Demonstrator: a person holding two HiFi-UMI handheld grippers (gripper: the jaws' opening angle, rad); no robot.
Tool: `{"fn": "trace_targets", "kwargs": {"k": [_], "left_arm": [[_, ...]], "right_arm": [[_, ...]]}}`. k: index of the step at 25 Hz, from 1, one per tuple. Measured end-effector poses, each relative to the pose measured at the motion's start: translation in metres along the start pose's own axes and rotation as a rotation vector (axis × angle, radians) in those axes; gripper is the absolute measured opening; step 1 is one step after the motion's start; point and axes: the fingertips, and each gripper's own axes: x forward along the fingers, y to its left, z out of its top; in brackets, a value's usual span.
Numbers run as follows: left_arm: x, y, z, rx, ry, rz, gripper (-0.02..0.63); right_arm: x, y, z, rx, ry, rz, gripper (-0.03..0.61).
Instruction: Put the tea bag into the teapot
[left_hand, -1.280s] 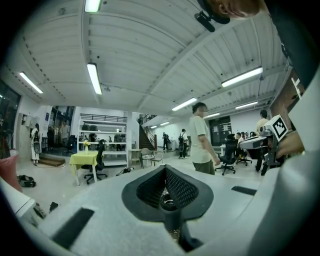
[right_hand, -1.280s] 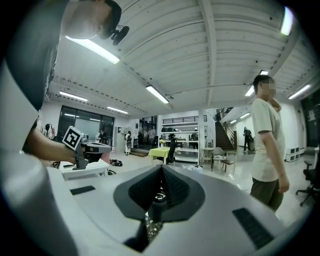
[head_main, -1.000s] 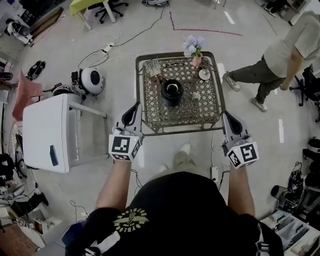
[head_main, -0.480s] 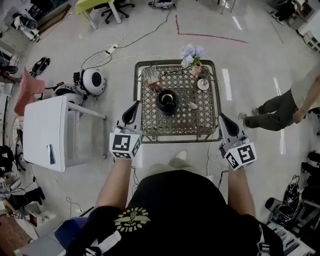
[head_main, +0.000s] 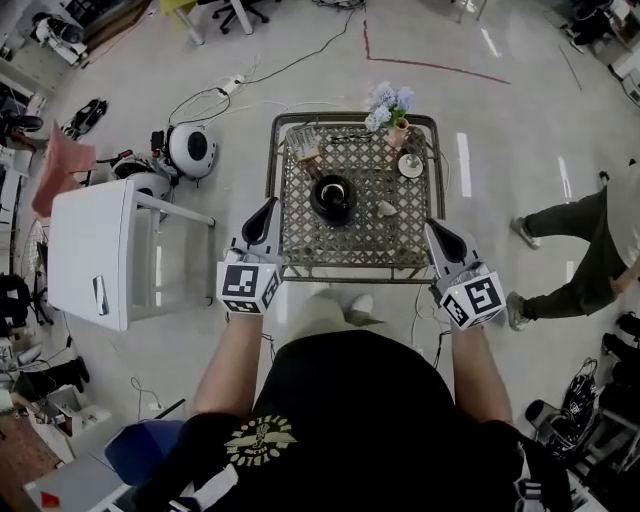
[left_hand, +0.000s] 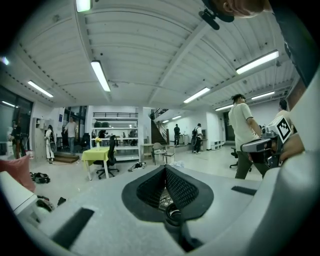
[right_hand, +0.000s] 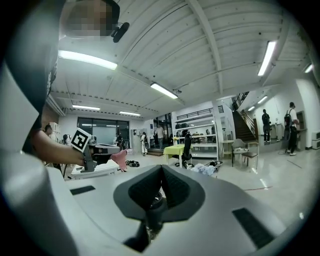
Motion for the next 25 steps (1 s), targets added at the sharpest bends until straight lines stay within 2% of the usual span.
{"fn": "trace_targets", "kwargs": {"k": [8,15,25], "left_arm": [[0.019,-0.004,-0.013,0.003,0.022,-0.026,-0.005],[0.042,0.012,-0.030,-0.004,0.057,-0.038,-0.005],[0.073,0.027,-0.058,-0.005,0.087,-0.082,-0.005]], "right_arm": [[0.020,-0.016,-0.005,-0.030,0.017,0.000,0.009],[0.042,-0.032,-0.018,-0.022,0.047,-0.010,0.009],[0.086,-0.036,-0.060,-0.019,0.124,-0.003,0.009]]}}
